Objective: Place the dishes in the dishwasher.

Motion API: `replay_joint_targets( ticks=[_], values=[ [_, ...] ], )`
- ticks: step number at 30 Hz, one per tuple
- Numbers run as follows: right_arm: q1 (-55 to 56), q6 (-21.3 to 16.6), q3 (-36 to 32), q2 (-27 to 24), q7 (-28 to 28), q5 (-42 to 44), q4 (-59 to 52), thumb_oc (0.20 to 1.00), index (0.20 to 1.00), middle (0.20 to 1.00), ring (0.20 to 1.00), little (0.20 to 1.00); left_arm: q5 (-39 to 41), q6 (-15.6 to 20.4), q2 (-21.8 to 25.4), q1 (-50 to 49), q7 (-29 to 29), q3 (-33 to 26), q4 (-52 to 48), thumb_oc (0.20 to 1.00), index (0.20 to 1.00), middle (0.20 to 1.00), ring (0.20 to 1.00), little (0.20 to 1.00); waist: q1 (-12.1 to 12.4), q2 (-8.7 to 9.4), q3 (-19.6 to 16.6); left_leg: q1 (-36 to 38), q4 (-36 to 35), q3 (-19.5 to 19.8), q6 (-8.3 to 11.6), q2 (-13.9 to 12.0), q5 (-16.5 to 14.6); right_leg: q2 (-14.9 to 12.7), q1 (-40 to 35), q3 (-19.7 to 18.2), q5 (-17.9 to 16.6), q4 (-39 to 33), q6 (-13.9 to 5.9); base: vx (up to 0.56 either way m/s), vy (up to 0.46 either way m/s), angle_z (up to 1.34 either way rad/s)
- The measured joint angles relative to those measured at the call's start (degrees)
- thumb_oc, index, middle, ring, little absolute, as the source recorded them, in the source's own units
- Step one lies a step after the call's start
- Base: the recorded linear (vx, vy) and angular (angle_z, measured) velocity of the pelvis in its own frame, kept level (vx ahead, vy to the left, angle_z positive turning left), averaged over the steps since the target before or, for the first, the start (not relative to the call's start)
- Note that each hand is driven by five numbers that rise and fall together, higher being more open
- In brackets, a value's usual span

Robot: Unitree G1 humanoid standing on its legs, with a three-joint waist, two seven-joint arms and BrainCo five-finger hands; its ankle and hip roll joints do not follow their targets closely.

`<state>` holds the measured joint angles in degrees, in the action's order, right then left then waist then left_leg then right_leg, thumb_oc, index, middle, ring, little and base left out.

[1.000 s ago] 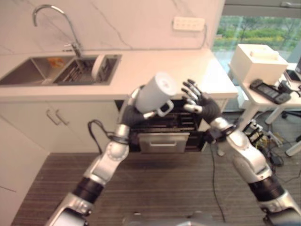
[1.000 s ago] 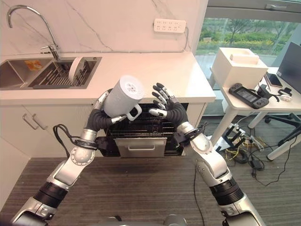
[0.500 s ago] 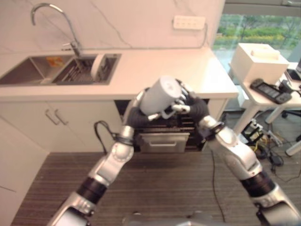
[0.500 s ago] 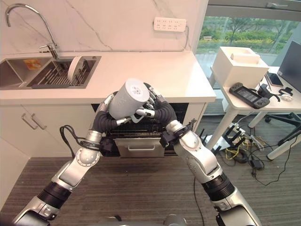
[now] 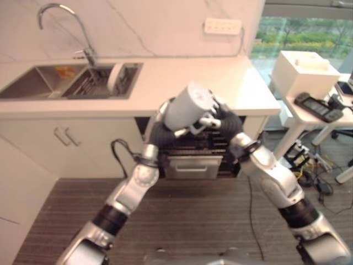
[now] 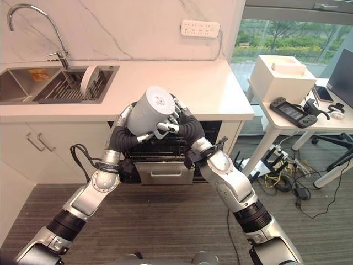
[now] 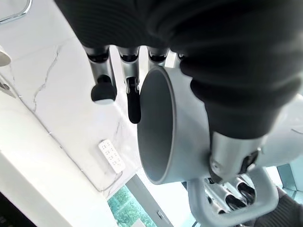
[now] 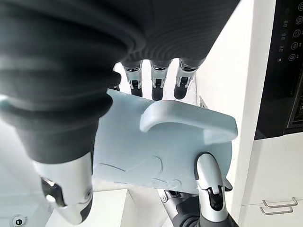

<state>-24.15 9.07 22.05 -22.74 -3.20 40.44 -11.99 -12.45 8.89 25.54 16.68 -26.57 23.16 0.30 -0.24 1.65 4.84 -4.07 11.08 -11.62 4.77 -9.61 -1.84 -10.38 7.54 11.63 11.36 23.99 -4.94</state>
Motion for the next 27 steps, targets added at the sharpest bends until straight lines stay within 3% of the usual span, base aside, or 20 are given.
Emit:
replay_joint_targets(
  ticks=[15, 27],
  values=[
    [-0.22, 0.63, 1.97, 0.99, -2.82, 1.22, 0.15, 1.000, 1.000, 1.000, 1.000, 1.000, 0.03, -2.62, 0.20, 2.07, 2.64, -0.02, -4.96, 0.200, 0.200, 0.200, 0.200, 0.200, 0.79, 0.01, -0.01, -0.26, 0.03, 0.24, 0.00, 0.34, 0.00, -0.12, 0.09, 0.15, 0.02, 0.01, -0.04, 0.00, 0.000, 0.00],
    [-0.23, 0.52, 2.05, 0.75, -4.09, 1.23, 0.15, 1.000, 1.000, 1.000, 1.000, 1.000, -0.01, -2.35, 0.33, 1.92, 3.08, 1.80, -4.62, 0.200, 0.200, 0.200, 0.200, 0.200, 0.82, -0.01, 0.00, -0.89, 0.08, 0.28, 0.15, 0.59, 0.11, -0.13, 0.71, 0.17, -0.02, 0.04, -0.09, 0.00, 0.000, 0.00]
  ],
)
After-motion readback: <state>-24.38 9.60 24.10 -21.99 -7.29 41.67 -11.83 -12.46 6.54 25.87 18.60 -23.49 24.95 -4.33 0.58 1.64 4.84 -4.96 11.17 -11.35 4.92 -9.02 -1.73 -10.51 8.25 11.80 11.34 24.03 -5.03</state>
